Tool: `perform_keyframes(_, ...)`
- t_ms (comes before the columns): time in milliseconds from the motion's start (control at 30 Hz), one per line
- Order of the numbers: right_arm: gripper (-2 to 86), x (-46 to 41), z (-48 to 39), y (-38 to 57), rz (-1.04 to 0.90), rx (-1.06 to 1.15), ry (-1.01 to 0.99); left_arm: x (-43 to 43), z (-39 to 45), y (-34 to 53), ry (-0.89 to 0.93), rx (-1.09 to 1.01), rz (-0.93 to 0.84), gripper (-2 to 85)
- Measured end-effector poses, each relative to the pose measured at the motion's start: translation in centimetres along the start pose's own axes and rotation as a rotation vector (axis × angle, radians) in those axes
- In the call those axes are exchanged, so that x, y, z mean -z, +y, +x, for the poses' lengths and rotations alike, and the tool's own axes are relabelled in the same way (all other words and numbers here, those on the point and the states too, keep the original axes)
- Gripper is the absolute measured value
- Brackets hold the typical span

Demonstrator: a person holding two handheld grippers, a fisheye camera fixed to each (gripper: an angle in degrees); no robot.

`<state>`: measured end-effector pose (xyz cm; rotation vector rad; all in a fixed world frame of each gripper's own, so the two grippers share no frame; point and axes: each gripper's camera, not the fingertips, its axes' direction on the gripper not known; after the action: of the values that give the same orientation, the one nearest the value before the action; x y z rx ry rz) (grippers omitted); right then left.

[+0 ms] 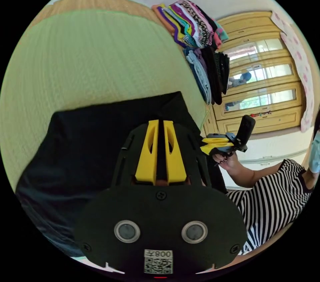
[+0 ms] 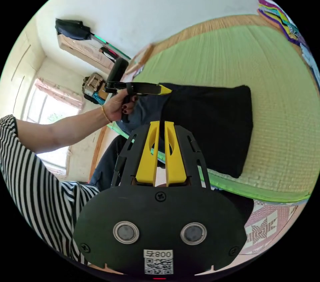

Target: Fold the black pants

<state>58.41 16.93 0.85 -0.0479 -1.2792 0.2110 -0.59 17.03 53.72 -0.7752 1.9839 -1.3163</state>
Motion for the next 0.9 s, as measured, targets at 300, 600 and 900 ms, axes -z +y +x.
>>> perform_keyframes(300,2.8,-6.1,2.4,-2.0,-0.112,-0.029,-0.016,2.8,3.3,0.5,0.119,0.071,-0.042,8.0)
perform_keyframes(600,3.2,-10.7,4.3,-3.3,-0.184,-0.026,-0.078,7.6,9.2,-0.4,-0.077,0.065,0.002,7.4)
perform_keyframes(900,3.1,-11.8,2.5,-3.8,-0.151,0.086,0.170,9.6,13.2,-2.1,-0.133,0.067,-0.044,5.1)
